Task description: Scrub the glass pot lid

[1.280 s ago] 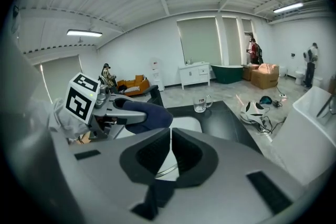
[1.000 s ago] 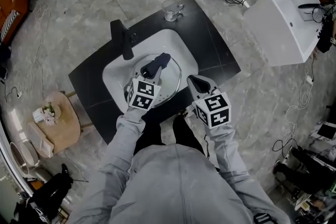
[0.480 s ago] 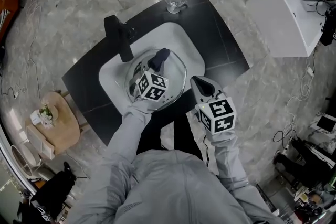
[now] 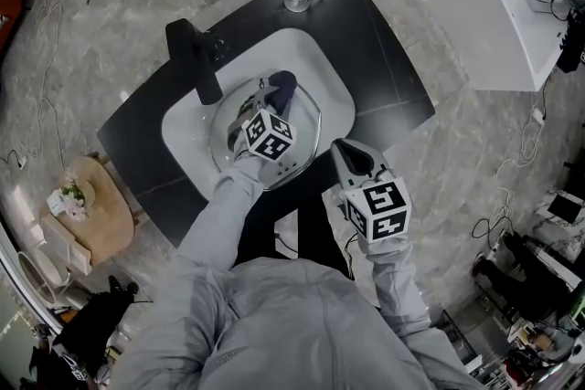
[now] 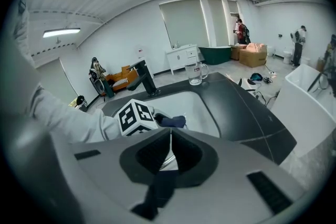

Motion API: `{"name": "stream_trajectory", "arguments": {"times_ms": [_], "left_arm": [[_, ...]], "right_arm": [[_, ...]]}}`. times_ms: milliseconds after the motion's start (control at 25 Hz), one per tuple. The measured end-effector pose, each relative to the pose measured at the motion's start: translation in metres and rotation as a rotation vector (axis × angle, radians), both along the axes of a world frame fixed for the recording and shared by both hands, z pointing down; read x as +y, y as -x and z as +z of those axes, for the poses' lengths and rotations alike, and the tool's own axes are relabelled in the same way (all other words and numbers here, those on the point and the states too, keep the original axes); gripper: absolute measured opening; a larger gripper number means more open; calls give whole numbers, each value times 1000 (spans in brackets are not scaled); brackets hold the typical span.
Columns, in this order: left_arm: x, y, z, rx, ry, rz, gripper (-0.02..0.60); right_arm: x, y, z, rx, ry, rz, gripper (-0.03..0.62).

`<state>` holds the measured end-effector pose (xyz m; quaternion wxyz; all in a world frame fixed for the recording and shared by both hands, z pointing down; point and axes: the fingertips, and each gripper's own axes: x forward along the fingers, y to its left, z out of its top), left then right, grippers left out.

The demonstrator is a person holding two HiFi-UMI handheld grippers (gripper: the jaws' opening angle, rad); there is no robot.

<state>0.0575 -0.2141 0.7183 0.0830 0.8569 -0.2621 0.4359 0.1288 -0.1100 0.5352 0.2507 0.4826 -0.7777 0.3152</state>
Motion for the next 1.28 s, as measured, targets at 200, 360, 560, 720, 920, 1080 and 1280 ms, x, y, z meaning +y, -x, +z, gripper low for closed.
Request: {"name": "stream_trajectory", "arguments": {"times_ms": [200, 360, 560, 720, 920, 1080, 1280], "left_arm": [[5, -9, 4, 48, 57, 2, 114], [8, -12, 3, 64, 81, 4, 114], [16, -21, -4, 111, 127, 28, 114], [32, -31, -14, 141, 154, 99, 114], [49, -38, -26, 176, 189, 169, 114], [64, -45, -34, 209, 215, 221, 114], [81, -49, -47, 251, 245, 263, 114]], "right_arm": [[4, 3, 4, 0, 5, -7, 31], [7, 2, 6, 12, 11, -16, 31], [7, -1, 5, 20, 11, -15, 31], [5, -2, -1, 24, 0, -12, 31], [7, 0, -6, 28, -12, -17, 31], [8, 1, -8, 30, -14, -18, 31], [11, 7, -14, 31, -25, -23, 31]]}}
